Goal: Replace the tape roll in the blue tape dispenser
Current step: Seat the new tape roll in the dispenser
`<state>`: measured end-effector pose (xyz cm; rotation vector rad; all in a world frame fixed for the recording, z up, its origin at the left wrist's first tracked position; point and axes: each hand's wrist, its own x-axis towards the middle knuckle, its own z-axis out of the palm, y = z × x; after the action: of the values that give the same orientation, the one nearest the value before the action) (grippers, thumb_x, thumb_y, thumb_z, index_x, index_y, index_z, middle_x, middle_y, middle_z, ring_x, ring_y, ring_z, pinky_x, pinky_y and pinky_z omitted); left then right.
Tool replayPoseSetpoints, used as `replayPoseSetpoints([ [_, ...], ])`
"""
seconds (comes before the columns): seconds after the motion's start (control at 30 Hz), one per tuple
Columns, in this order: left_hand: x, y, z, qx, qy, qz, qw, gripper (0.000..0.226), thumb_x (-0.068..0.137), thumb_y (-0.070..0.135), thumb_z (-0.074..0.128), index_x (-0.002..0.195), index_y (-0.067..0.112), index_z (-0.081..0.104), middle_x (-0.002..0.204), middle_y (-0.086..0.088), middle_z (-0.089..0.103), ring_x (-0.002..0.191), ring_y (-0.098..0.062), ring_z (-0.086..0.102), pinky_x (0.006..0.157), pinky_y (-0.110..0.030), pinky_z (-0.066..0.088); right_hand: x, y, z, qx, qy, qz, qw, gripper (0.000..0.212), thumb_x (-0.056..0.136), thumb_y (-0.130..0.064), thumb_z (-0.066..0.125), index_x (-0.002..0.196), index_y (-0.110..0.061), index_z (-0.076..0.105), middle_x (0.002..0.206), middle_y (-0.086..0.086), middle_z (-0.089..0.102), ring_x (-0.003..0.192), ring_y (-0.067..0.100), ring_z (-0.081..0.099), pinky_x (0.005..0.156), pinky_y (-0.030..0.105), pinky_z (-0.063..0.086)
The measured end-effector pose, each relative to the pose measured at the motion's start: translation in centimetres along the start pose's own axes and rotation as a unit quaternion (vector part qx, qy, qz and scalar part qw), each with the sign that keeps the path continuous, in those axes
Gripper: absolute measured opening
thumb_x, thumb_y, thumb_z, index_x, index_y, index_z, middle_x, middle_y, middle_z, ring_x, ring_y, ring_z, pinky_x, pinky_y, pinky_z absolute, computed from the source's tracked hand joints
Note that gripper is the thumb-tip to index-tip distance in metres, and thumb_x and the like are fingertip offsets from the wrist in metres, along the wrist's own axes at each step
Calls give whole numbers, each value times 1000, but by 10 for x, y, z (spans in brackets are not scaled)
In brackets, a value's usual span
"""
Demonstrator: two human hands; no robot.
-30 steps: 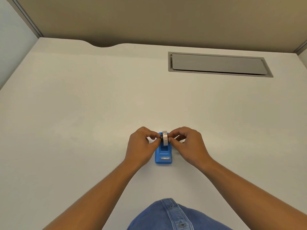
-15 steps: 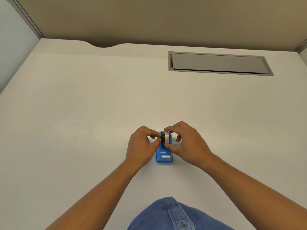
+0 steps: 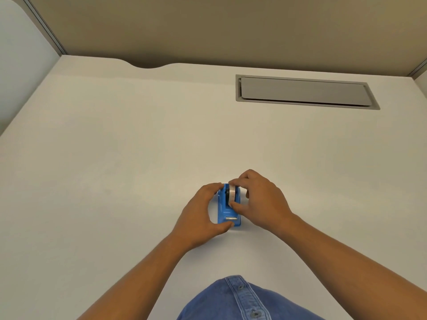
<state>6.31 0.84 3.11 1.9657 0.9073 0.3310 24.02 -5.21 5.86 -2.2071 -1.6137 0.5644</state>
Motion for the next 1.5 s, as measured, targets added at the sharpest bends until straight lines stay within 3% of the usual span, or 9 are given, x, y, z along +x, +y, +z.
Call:
replayPoseSetpoints([
  [0.2,2,4,-3,17,2,23,1000,81,71,43,80,140,33,40,144,14,44,125,-2,44,104,-22,39,-2,-3,-3,17,-17,4,1000,44,74,-36,75,116,-36,60,106,-16,52,78,6,55,62,18,42],
  [0.4,5,9,-7,31,9,28,999,59,75,42,75,129,32,55,138,16,49,120,1,47,97,-10,33,-12,-3,-11,45,-29,6,999,44,74,-28,76,114,-39,60,110,-19,53,84,4,58,70,23,49],
  [0.57,9,9,-4,34,48,5,998,38,86,18,65,122,28,60,129,10,59,114,-9,56,96,-27,46,-15,-5,-14,66,-25,2,997,33,78,-18,70,107,-33,65,110,-15,59,87,6,60,76,28,52],
  [0.83,19,19,3,-7,97,-56,994,25,79,45,73,103,37,67,109,18,62,94,-5,62,77,-25,52,-17,-6,-11,118,22,33,992,7,80,-29,69,85,-34,67,89,-19,66,71,2,63,66,25,52],
  [0.97,18,20,4,12,98,-62,993,31,78,43,76,106,34,67,112,15,63,91,-5,63,73,-21,51,-6,-2,-7,174,48,103,978,15,78,-29,76,88,-31,65,82,-17,68,60,4,61,61,21,47],
  [1.1,18,19,3,22,92,-69,993,36,77,34,79,111,30,67,116,12,65,90,-5,63,74,-18,49,-1,2,-3,172,16,134,976,37,69,-40,83,99,-30,64,79,-14,67,70,2,61,60,19,43],
  [1.2,19,19,2,2,81,-79,994,41,77,33,78,115,31,64,116,14,65,88,-2,63,71,-13,45,-3,5,1,147,-2,142,979,44,64,-37,86,101,-30,65,77,-15,65,72,1,61,58,18,42],
  [1.5,21,18,4,9,95,-99,991,33,81,37,75,112,33,65,112,16,64,82,-1,64,70,-17,47,-3,4,1,139,12,120,983,47,64,-39,85,105,-32,64,77,-15,62,64,1,57,56,17,38],
])
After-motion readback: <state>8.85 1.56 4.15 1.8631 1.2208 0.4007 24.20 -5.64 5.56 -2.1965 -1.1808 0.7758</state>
